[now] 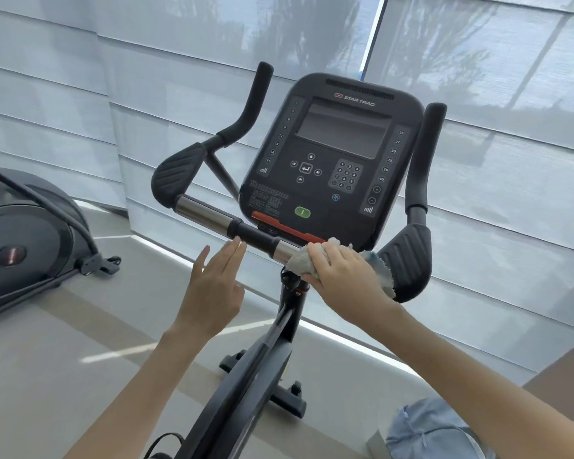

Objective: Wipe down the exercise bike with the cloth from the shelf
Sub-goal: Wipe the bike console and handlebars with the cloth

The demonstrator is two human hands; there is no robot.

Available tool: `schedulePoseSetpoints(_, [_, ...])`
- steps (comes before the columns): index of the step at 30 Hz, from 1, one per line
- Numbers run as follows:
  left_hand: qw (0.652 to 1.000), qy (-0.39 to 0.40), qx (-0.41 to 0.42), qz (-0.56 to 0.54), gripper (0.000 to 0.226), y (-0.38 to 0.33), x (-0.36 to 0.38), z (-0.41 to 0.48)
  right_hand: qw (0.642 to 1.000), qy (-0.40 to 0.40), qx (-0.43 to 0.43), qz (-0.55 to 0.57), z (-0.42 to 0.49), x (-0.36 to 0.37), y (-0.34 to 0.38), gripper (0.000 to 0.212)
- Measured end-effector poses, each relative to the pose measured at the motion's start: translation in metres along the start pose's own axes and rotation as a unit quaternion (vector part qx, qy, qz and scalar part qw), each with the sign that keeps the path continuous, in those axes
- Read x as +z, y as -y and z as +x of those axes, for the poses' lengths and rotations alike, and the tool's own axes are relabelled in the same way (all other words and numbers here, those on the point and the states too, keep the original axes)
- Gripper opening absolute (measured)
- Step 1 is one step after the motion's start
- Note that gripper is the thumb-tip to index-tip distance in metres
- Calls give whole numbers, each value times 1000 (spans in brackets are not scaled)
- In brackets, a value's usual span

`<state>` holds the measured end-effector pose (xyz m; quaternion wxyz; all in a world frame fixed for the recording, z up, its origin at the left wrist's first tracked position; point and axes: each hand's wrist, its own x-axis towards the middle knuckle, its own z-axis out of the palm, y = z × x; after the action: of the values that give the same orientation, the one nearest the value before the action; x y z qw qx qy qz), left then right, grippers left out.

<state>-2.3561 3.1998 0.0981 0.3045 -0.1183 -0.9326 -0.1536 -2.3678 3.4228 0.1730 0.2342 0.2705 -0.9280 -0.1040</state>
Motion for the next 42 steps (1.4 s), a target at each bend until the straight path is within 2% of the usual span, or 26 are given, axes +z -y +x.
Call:
schedulePoseSetpoints(5, [1000,-5,-14,19,72,14,-1,-10,995,2,-60,-78,48,22,29,54])
schedulePoseSetpoints(11, [999,-8,-41,32,70,32,-9,-18,996,10,-53,-77,110,34,64,37])
schedulePoseSetpoints(15, [998,-4,-44,45,70,34,-13,-18,994,75,-21,75,134,31,60,43])
schedulePoseSetpoints(17, [998,-3,-45,45,70,30,-14,-16,967,156,17,203,143,22,51,47])
schedulePoseSetpoints(19, [998,-4,-42,38,69,25,-15,-14,954,179,25,239,139,18,44,43])
schedulePoseSetpoints(22, [999,-4,-33,35,69,19,-15,-12,987,93,-7,128,114,24,40,38])
schedulePoseSetpoints(26, [999,-4,-22,24,68,6,-12,-8,998,25,-36,51,79,25,32,48])
schedulePoseSetpoints(32, [1000,-5,1,11,69,-14,-8,-1,994,2,-62,-88,13,16,4,62])
schedulePoseSetpoints(35, [1000,2,10,15,71,-25,-5,5,991,-57,-92,-75,-14,-2,-17,58])
schedulePoseSetpoints(40, [999,17,19,31,74,-40,3,13,993,-35,-108,0,-39,-30,-48,51])
schedulePoseSetpoints(42, [999,17,15,26,75,-43,5,15,993,-62,-96,15,-39,-44,-66,48])
